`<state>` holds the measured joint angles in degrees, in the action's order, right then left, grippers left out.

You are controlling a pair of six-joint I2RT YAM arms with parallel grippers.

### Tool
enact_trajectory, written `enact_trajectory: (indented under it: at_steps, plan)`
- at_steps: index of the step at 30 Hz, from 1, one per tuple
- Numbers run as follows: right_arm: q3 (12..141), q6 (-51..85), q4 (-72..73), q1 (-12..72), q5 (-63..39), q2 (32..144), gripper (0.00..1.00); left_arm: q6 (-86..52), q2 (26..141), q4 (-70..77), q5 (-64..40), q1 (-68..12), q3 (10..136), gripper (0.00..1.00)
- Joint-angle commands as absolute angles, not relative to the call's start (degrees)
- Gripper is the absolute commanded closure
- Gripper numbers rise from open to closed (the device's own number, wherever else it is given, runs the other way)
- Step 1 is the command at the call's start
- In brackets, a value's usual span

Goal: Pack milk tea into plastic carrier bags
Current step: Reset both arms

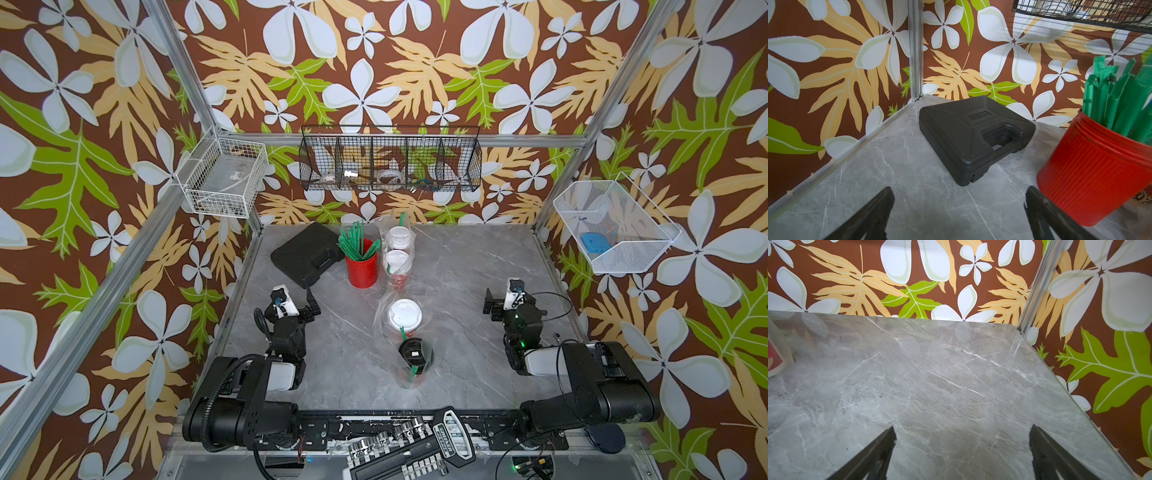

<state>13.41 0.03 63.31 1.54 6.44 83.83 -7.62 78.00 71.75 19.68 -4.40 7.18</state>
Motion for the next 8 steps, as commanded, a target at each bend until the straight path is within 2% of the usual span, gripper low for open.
enact_trajectory:
  at_steps: [1,8]
  plan:
    - [13.71,0.82,63.37,1.55,6.78,83.94,0.01,-7.12,78.05,73.52,20.31,-4.5,7.46,0.0]
    - [13.51,0.79,63.48,1.55,6.77,83.76,0.01,-7.04,78.05,73.55,20.3,-4.51,7.46,0.0]
